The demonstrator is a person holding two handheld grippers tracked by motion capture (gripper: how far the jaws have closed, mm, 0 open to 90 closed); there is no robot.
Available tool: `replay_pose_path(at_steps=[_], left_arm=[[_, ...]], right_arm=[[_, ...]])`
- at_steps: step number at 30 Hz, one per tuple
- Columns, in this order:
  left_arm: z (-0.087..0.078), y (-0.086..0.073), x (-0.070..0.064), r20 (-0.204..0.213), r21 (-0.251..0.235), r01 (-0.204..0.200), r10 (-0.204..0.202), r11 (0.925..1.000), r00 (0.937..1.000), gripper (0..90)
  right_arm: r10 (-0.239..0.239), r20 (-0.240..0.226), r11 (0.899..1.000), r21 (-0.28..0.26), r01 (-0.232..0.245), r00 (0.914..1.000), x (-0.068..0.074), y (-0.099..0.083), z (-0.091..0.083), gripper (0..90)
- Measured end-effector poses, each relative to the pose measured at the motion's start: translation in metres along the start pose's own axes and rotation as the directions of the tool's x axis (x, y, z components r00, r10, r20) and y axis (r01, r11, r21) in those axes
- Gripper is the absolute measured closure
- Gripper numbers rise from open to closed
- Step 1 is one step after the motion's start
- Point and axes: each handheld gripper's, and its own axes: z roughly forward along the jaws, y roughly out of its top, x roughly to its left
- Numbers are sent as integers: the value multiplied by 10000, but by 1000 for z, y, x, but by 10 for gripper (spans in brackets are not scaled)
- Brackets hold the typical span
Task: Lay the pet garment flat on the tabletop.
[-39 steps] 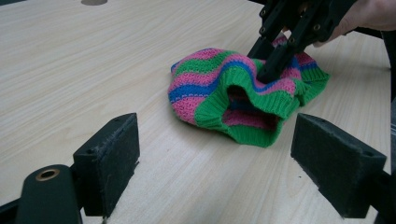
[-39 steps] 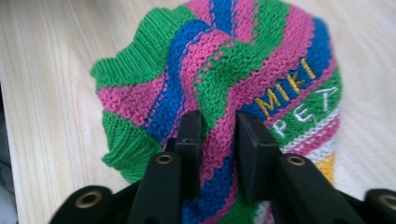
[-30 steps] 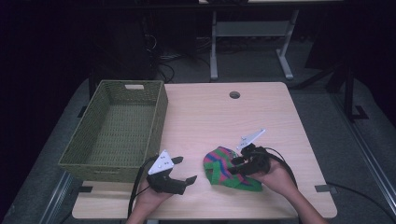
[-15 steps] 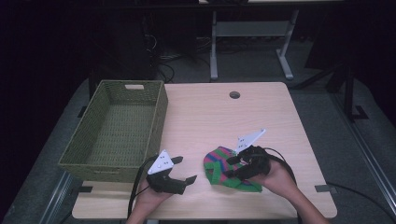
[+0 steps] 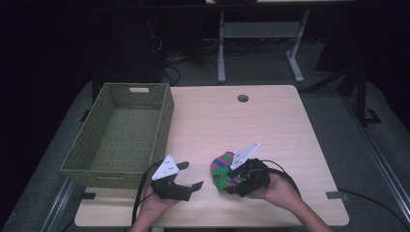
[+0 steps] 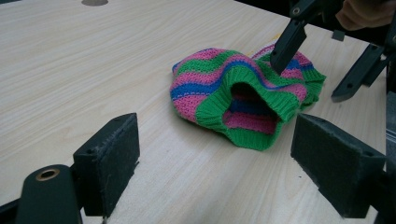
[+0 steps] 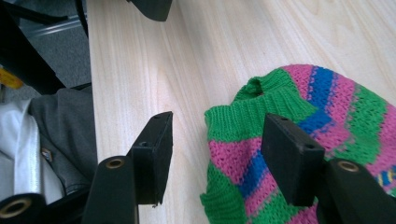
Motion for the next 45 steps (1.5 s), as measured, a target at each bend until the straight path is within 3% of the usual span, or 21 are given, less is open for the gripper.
replay_pose_path(at_steps=[5, 10, 15, 20, 32, 34, 45], left_arm=[[0, 0, 0, 17, 33, -15, 15, 10000, 10000, 151], [1, -1, 0, 129, 83, 60, -61, 9999, 9999, 151], [2, -1, -1, 168, 108, 49, -51, 9999, 9998, 154], [2, 0, 0, 232, 106, 92, -94, 9999, 9997, 158], [3, -1, 1, 382, 197, 45, -53, 9998, 9993, 178], [3, -1, 1, 389, 155, -2, -4, 9999, 9992, 215], [5, 1, -1, 587, 52, 44, -47, 10000, 9983, 224]], right_arm=[[114, 81, 9993, 342, -117, 9999, 0, 1, 10, 438], [24, 486, 9983, 583, -52, 9988, -2, -1, 18, 519], [-88, 696, 9973, 730, 37, 9975, -5, -4, 21, 705], [-164, 686, 9964, 844, 106, 9975, -5, -4, 22, 800], [40, 387, 9994, 333, -53, 9992, -8, -2, 0, 819], [30, 431, 9997, 224, -39, 9991, -9, -2, -3, 820], [31, 631, 9997, -264, -14, 9980, -11, 4, -32, 820]])
